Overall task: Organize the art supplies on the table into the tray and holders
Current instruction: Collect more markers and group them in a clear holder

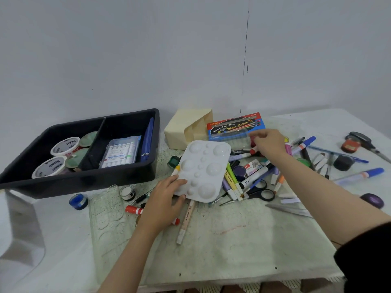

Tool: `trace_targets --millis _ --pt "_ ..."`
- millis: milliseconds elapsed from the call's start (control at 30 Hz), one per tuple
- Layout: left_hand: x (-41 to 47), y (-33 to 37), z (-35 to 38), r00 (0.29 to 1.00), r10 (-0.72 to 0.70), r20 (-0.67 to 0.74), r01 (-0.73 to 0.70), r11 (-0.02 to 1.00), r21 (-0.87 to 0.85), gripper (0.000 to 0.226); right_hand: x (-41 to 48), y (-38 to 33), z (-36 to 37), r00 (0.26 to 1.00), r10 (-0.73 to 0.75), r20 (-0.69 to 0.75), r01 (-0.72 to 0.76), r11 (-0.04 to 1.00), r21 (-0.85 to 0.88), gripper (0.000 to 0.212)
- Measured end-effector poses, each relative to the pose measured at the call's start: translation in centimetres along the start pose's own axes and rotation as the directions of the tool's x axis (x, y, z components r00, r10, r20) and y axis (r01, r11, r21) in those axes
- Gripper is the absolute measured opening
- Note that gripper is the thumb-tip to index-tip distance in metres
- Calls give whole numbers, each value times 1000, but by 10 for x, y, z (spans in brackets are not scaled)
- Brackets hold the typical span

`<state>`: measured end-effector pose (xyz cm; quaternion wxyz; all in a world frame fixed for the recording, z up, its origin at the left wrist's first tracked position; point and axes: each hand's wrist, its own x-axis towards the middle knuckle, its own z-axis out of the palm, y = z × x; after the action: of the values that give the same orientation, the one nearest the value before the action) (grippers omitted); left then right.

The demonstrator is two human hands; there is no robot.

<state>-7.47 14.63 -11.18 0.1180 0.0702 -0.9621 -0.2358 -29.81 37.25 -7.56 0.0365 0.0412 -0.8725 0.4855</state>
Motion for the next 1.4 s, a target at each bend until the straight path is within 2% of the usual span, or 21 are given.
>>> trace_targets --millis 233,367,533,633,800,933,1033,1100,1167,1233,1300,1400 --pt "-3 1 1 1000 -20 -19 20 1000 -12 41 3 2 5 992 -48 113 67 983 -172 28" --pt "-3 -2 2 999 -27 -19 27 1000 3 44 6 -2 11 983 -21 185 71 960 -270 28" --pt "-3 -3 2 999 -29 -23 29 1000 11 45 8 -4 16 991 39 127 1 953 -302 26" --pt "-3 -5 2 999 -32 -30 32 999 4 44 6 -4 14 999 46 23 -40 979 -200 30" --pt "-2 -6 -1 999 -51 -7 51 999 -17 45 -3 2 -7 990 12 -141 1 996 91 37" --pt "0 -6 -2 998 -56 -12 56 998 -21 45 -18 2 -33 969 65 -238 -4 969 246 29" --pt "-1 1 -3 992 -32 -119 20 995 -100 40 -40 7 -51 985 86 -150 -27 934 357 22" --pt "-3 16 -6 978 -94 -185 38 958 -284 35 -61 13 -62 996 73 -57 -49 936 350 28" --pt "-6 34 -10 978 -145 -148 62 886 -460 34 -84 22 -72 997 70 11 -70 946 317 31" --pt "-10 50 -11 990 -121 -77 59 833 -549 36 -107 31 -80 994 73 84 -95 949 300 31" --pt "-20 61 -9 998 -55 -16 36 820 -571 49 -128 40 -88 987 62 146 -99 959 264 28" --pt "-39 69 3 998 34 57 -4 887 -461 69 -154 56 -98 976 42 215 -80 982 170 29"
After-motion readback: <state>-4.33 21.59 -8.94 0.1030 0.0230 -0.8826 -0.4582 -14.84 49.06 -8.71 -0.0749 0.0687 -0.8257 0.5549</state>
